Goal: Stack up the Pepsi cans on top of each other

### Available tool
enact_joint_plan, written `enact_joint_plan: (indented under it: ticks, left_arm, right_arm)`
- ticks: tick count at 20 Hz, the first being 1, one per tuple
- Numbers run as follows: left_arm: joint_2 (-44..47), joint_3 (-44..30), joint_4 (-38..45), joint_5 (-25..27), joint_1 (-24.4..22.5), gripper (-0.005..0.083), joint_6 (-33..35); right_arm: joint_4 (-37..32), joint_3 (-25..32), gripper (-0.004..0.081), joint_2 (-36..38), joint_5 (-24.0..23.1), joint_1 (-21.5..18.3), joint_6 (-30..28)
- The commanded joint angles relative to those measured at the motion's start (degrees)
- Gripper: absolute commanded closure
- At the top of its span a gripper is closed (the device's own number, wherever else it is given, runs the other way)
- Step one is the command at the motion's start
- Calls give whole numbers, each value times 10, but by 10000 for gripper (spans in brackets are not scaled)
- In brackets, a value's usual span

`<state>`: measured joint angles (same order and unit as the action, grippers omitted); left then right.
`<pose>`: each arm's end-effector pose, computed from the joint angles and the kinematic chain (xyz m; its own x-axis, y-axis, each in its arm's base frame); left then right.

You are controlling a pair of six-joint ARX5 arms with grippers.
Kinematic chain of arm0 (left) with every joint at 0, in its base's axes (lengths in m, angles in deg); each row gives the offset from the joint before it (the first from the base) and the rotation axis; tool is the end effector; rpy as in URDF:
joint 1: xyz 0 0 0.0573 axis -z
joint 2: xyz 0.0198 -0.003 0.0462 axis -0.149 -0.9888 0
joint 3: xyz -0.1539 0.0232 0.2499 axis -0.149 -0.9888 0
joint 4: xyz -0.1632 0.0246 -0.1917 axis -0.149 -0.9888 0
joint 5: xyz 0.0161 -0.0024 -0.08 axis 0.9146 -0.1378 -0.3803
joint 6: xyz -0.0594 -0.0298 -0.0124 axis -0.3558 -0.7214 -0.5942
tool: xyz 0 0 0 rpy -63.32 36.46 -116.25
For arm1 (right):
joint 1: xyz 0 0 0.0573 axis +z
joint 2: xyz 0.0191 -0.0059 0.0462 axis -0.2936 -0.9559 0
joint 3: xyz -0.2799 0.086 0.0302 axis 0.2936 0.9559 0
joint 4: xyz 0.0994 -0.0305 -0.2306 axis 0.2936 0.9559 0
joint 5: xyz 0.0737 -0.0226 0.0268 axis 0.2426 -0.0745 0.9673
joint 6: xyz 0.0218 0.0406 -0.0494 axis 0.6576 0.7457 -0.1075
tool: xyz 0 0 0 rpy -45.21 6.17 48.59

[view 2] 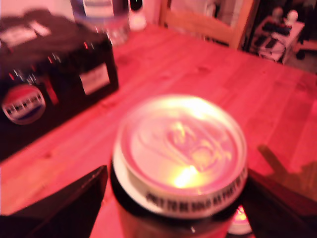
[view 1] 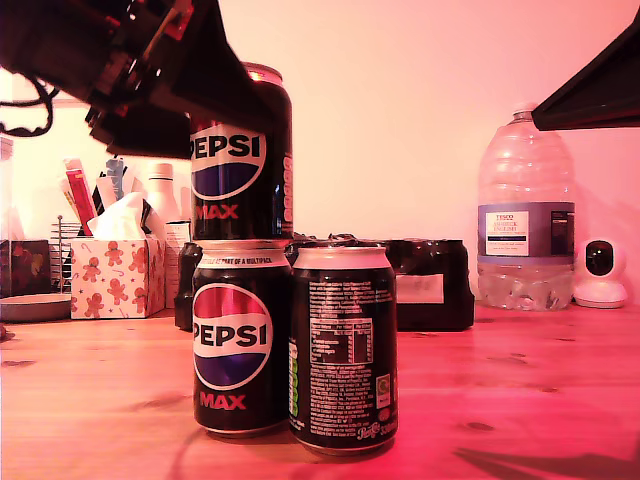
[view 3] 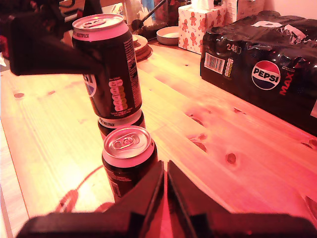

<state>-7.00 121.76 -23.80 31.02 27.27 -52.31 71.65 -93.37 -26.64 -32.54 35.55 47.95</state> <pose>0.1902 -0.1574 0.2589 0.5231 -0.7794 -0.3449 0.8119 0.5788 -0.0766 0.1131 0.0661 0.2293 0.5845 0.7602 -0.2835 -0.7922 0.6102 0.0031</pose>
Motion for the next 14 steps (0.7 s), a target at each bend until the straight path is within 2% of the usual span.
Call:
enact_joint_plan:
  ticks: [1, 5, 8, 10, 11, 12, 13, 14]
  left_arm:
    - [0, 9, 13, 0, 0, 38, 5]
    - [12, 17, 31, 0, 0, 38, 5]
    - [22, 28, 38, 0, 0, 38, 5]
    - [23, 45, 37, 0, 0, 38, 5]
    - [26, 54, 38, 0, 0, 38, 5]
    - [26, 65, 38, 0, -1, 38, 5]
    - [30, 76, 37, 0, -1, 38, 5]
    - [33, 85, 37, 0, -1, 38, 5]
  right_arm:
    - [-4, 6, 783, -3, 0, 3, -3]
    - [-7, 6, 781, -3, 1, 3, -3]
    - [-9, 6, 730, -3, 1, 3, 2]
    - [-9, 6, 726, -3, 11, 3, 6]
    - [-9, 6, 657, -3, 31, 6, 8]
    - [-7, 6, 460, -3, 43, 13, 14]
    - [0, 6, 277, -3, 29, 21, 30]
    - [3, 6, 132, -3, 9, 30, 60]
